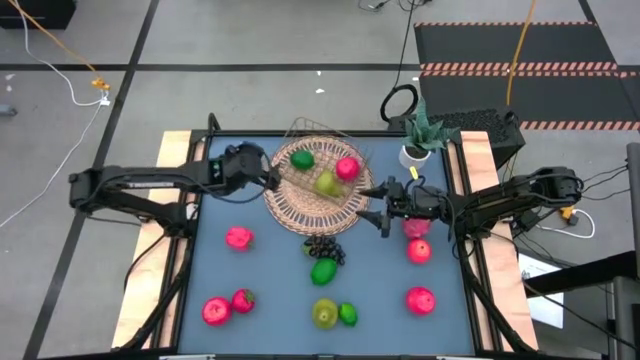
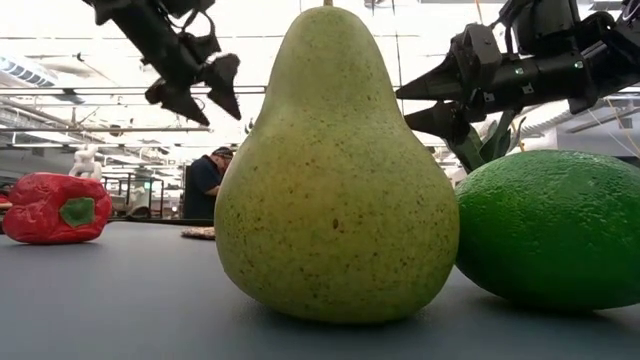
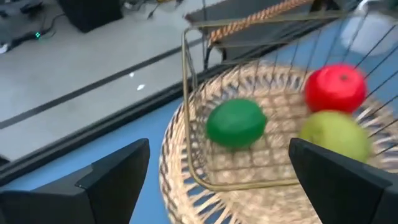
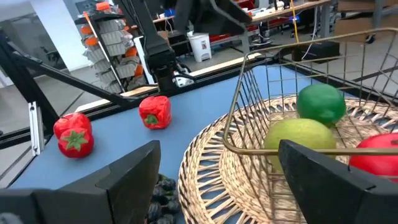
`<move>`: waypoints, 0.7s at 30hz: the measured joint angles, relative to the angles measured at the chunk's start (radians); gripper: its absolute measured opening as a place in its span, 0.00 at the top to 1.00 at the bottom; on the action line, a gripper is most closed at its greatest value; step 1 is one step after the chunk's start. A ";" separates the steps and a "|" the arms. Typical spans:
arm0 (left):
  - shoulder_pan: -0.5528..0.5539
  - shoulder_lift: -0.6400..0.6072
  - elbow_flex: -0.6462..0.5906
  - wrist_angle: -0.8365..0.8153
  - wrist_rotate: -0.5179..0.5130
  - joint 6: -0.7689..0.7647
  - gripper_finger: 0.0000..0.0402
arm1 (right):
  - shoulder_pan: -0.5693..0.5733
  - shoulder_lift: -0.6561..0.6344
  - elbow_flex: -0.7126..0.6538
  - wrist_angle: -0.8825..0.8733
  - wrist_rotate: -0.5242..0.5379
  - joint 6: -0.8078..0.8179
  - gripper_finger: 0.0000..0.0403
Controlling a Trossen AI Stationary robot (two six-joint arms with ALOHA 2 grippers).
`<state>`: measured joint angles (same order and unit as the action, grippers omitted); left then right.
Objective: Build produce basket
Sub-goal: Put the dark purple grapes into the gold wire basket
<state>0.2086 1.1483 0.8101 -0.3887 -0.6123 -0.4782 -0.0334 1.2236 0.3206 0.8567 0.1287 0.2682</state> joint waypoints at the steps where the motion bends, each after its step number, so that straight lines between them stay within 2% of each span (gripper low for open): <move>1: -0.005 -0.015 0.000 -0.001 0.001 0.006 0.05 | 0.000 0.000 0.000 0.003 0.000 -0.001 0.20; 9: -0.064 -0.043 0.000 -0.002 0.010 0.009 0.05 | 0.000 0.000 0.000 0.018 0.003 -0.017 0.20; 14: -0.090 -0.042 0.000 0.002 0.015 0.086 0.05 | -0.005 0.000 0.000 0.029 0.006 -0.039 0.20; 19: -0.115 -0.042 0.000 0.002 0.182 0.189 0.05 | -0.035 0.000 0.000 0.059 0.032 -0.046 0.20; 21: -0.127 -0.042 0.000 -0.012 0.205 0.192 0.05 | -0.043 0.000 0.000 0.083 0.031 -0.046 0.20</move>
<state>0.0817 1.1061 0.8097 -0.4005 -0.4072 -0.2862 -0.0763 1.2236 0.3206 0.9399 0.1596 0.2226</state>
